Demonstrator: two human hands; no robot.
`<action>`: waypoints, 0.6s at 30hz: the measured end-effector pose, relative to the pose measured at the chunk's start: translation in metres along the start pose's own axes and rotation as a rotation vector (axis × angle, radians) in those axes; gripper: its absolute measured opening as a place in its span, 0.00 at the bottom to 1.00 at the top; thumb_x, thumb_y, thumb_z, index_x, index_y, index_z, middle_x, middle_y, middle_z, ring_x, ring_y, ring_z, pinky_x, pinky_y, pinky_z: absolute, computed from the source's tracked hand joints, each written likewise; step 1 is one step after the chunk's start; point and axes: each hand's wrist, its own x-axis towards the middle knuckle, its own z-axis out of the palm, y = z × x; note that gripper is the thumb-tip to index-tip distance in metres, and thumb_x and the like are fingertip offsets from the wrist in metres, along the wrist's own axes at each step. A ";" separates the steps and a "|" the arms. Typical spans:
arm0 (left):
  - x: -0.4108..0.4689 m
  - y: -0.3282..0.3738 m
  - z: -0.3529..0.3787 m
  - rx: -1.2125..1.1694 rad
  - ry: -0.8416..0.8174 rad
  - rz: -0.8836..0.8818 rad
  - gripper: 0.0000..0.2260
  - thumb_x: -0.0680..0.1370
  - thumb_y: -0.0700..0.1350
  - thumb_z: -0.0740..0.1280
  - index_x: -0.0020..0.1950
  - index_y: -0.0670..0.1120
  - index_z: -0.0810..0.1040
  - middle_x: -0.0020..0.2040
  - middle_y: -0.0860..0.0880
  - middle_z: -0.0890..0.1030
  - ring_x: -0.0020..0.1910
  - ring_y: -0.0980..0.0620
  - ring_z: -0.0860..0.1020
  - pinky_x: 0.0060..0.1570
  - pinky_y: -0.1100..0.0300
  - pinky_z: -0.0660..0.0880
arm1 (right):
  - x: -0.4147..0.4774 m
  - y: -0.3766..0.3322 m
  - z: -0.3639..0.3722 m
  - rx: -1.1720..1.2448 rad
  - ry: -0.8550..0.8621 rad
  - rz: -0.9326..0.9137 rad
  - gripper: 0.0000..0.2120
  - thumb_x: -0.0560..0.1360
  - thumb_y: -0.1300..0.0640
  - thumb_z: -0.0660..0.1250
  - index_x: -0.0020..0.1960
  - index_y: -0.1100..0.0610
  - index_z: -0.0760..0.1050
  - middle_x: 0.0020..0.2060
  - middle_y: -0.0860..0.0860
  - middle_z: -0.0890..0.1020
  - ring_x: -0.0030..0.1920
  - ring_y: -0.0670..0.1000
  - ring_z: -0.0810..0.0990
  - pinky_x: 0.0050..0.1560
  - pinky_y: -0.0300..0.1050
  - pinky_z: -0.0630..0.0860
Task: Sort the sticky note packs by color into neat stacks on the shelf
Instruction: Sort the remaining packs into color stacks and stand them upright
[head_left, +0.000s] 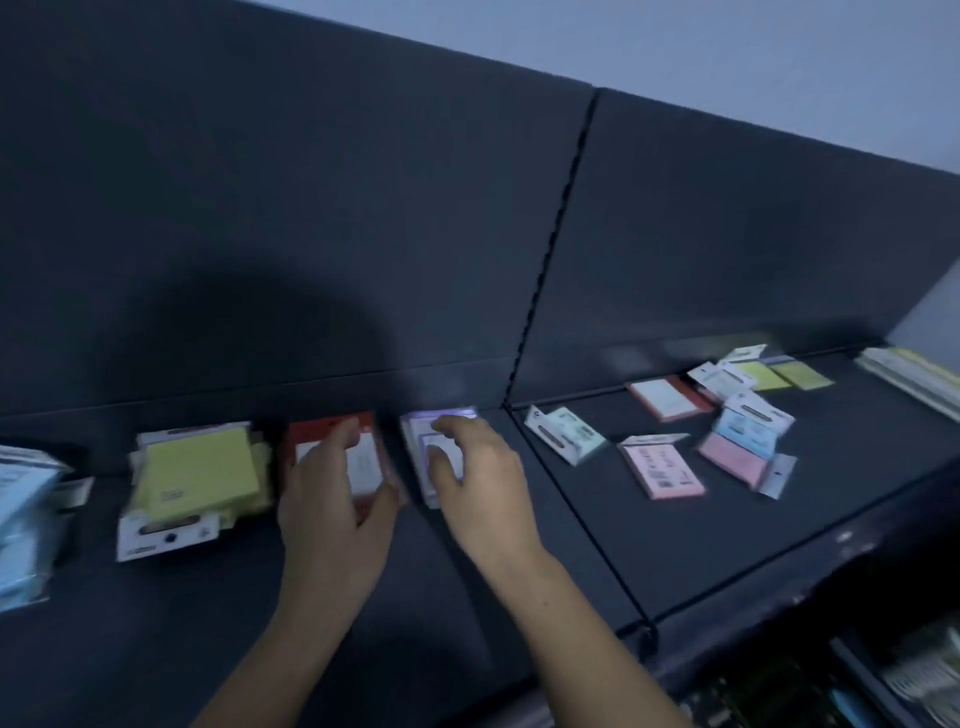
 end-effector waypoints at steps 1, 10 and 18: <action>-0.008 0.011 0.013 -0.014 -0.028 0.030 0.23 0.72 0.41 0.69 0.66 0.42 0.70 0.59 0.47 0.76 0.59 0.44 0.72 0.59 0.50 0.67 | -0.009 0.017 -0.019 -0.022 0.017 0.030 0.13 0.77 0.57 0.60 0.61 0.57 0.74 0.56 0.52 0.79 0.57 0.52 0.76 0.59 0.50 0.71; -0.092 0.127 0.157 -0.059 -0.333 0.128 0.22 0.76 0.43 0.67 0.69 0.50 0.67 0.63 0.54 0.71 0.67 0.53 0.66 0.67 0.55 0.62 | -0.105 0.160 -0.188 -0.123 0.192 0.307 0.09 0.76 0.57 0.63 0.56 0.52 0.75 0.43 0.48 0.83 0.42 0.48 0.80 0.44 0.46 0.75; -0.146 0.202 0.264 -0.090 -0.517 0.222 0.18 0.77 0.44 0.65 0.66 0.53 0.69 0.60 0.60 0.67 0.67 0.57 0.63 0.68 0.57 0.60 | -0.162 0.253 -0.287 -0.056 0.320 0.429 0.11 0.76 0.58 0.65 0.57 0.48 0.73 0.37 0.41 0.80 0.38 0.40 0.78 0.37 0.33 0.71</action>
